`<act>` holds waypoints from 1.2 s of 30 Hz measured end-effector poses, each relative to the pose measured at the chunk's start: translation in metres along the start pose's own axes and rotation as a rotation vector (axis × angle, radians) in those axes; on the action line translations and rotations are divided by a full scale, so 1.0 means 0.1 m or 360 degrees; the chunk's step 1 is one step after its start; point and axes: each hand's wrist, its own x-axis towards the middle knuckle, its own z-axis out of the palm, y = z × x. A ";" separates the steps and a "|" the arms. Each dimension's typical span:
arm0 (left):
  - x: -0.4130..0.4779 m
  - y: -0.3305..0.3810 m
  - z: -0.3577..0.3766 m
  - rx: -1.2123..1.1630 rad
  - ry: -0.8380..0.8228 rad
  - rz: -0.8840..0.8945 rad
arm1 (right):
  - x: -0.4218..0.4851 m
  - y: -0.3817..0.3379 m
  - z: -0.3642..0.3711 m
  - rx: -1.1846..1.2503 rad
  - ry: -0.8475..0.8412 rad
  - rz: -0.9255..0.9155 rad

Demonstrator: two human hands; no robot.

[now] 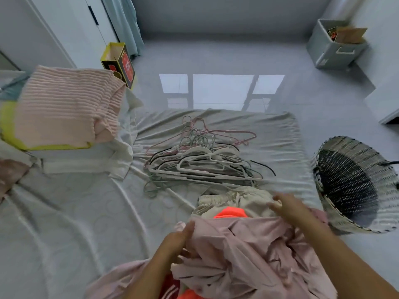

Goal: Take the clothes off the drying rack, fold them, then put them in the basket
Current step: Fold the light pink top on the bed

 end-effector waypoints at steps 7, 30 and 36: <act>-0.13 0.04 0.10 -0.0009 0.0112 0.0301 | -0.52 0.79 0.06 0.0622 0.0046 0.0363; -0.23 -0.55 1.05 0.1099 0.0479 0.0599 | -1.18 0.30 0.90 0.0551 0.0089 -0.0106; -0.12 -0.62 0.95 0.1194 0.0514 0.0632 | -1.28 0.36 0.80 0.0789 0.0209 -0.0111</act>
